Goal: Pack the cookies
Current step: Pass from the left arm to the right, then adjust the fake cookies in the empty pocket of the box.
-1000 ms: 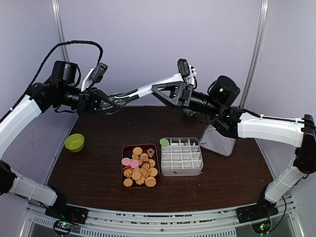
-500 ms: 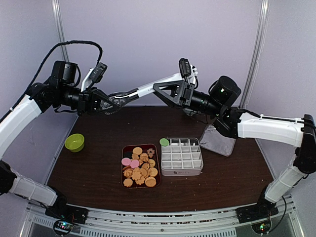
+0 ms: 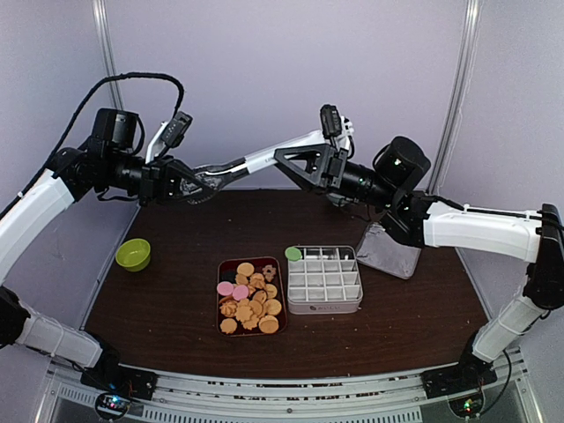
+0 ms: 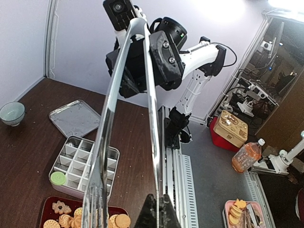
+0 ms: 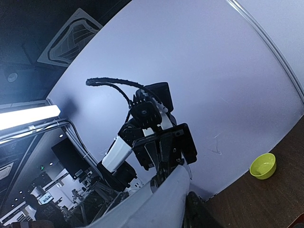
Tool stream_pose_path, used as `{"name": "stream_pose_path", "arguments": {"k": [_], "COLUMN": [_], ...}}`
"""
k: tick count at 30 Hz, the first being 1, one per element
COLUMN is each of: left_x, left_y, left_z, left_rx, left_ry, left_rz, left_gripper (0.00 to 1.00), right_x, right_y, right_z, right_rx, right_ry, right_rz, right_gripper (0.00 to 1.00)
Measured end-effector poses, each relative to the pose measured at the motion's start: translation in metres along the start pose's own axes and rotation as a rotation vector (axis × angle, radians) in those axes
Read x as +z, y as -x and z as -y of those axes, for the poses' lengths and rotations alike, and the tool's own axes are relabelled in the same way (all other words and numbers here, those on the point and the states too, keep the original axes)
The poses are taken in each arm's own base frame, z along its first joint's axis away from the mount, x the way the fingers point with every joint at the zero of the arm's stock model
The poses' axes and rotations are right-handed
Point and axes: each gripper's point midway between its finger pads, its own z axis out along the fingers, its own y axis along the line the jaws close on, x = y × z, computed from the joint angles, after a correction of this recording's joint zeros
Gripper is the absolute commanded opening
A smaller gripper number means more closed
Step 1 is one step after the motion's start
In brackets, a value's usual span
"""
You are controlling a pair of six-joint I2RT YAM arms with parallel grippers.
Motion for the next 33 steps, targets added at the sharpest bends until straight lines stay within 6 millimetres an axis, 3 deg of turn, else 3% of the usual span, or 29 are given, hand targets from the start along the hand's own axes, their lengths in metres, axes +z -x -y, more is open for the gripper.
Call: {"name": "stream_pose_path", "arguments": {"k": [2,7,11,15,19,22,28,33], "left_x": [0.0,0.0,-0.001,-0.007,-0.021,-0.038,-0.078,-0.1], "left_y": [0.0,-0.005,-0.011,-0.013,-0.015,-0.025,-0.053,-0.081], "left_z": [-0.001,-0.003,-0.008,-0.015,-0.026,-0.042,-0.079,-0.089], "left_rx": [0.001,-0.008,-0.022,0.004,0.028,0.031,0.032,0.035], "left_ry": [0.005,0.02,0.066,0.147,0.244,0.337,0.558,0.683], "left_rz": [0.0,-0.015,-0.047,-0.083,-0.122,-0.167,-0.271,-0.345], "left_gripper": [0.08,0.39,0.57,0.74,0.78,0.79,0.82,0.82], "right_x": [0.001,0.001,-0.005,-0.016,-0.03,-0.04,-0.067,-0.097], "right_y": [0.0,0.005,0.011,0.016,0.022,0.02,-0.006,-0.026], "right_z": [0.001,0.005,0.009,-0.001,-0.015,-0.01,0.043,0.083], "right_rx": [0.004,0.0,-0.041,-0.124,-0.215,-0.275,-0.367,-0.425], "right_ry": [0.002,-0.016,-0.062,-0.132,-0.197,-0.295,-0.585,-0.801], "right_rz": [0.003,0.034,0.06,0.066,0.07,0.051,-0.049,-0.117], "right_gripper": [0.34,0.3,0.3,0.3,0.3,0.31,0.3,0.3]}}
